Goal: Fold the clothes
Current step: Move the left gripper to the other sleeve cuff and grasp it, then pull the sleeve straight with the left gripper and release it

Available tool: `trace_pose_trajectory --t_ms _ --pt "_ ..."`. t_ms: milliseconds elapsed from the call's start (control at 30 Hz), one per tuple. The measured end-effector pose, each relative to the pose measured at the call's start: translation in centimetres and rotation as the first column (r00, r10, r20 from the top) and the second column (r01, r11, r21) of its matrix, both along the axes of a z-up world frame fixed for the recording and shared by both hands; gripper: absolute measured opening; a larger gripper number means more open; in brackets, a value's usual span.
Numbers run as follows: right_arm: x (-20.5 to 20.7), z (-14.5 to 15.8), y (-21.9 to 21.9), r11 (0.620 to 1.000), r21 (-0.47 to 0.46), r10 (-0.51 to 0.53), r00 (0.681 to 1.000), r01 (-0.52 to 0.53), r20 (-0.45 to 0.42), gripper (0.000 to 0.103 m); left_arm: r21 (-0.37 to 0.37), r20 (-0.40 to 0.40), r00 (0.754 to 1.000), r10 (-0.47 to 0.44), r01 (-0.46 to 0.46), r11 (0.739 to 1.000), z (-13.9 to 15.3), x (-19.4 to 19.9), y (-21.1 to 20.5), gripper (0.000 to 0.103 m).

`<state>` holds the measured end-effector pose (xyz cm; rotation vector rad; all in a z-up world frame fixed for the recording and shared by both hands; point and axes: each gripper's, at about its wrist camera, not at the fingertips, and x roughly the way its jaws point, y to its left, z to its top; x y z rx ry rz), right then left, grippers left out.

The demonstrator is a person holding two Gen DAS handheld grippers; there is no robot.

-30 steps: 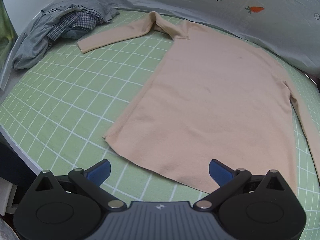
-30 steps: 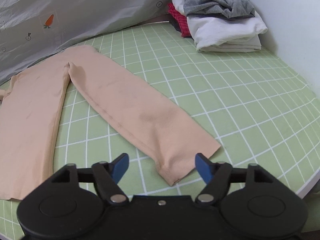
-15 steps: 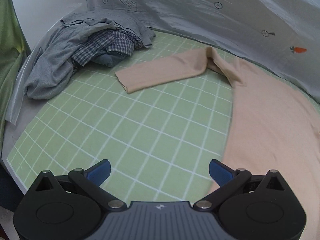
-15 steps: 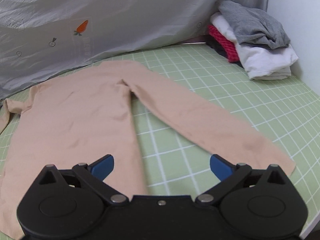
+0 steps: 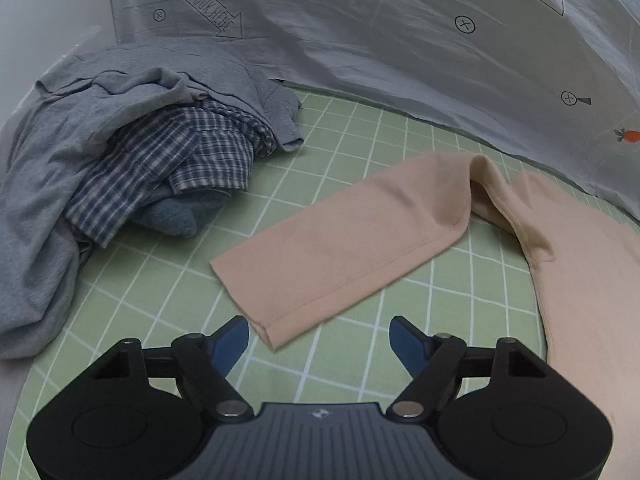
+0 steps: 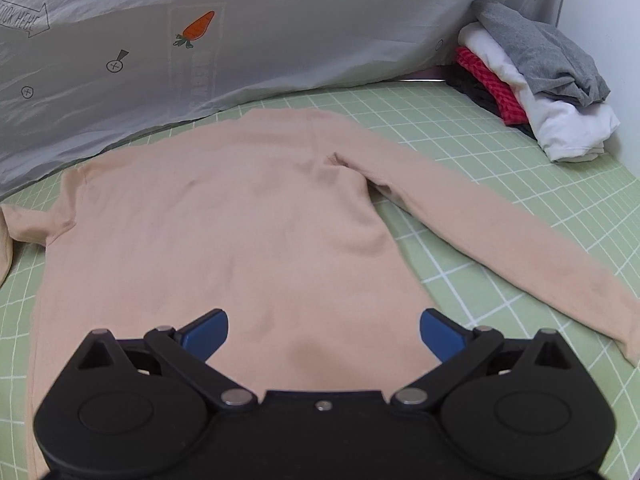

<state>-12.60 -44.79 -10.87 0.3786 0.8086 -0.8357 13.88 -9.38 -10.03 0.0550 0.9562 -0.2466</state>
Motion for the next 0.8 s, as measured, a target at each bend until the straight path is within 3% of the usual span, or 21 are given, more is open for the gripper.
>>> trace_pose_trajectory --t_ms 233,333,433,567,800 --pt "1.1 0.4 0.8 1.000 -0.012 0.009 0.996 -0.010 -0.087 0.103 0.005 -0.044 0.999 -0.030 0.030 1.000 -2.7 2.3 -0.6 0.077" --pt "1.1 0.3 0.9 1.000 0.007 0.004 0.996 -0.003 -0.092 0.103 0.070 -0.015 0.999 -0.042 0.043 0.997 -3.1 1.7 -0.9 0.075" --pt "1.2 0.4 1.3 1.000 -0.005 0.020 0.993 -0.020 -0.114 0.103 0.089 0.016 0.999 -0.038 0.036 0.995 -3.0 1.2 -0.5 0.053" --pt "1.1 0.4 1.6 1.000 0.000 0.030 0.994 -0.030 -0.108 0.103 0.100 0.023 0.999 -0.023 0.020 0.995 -2.7 1.5 0.5 0.006" --pt "0.1 0.9 2.3 0.999 0.004 0.034 0.997 -0.034 -0.068 0.103 0.082 -0.016 1.000 0.019 -0.018 0.996 -2.3 0.1 2.7 0.005"
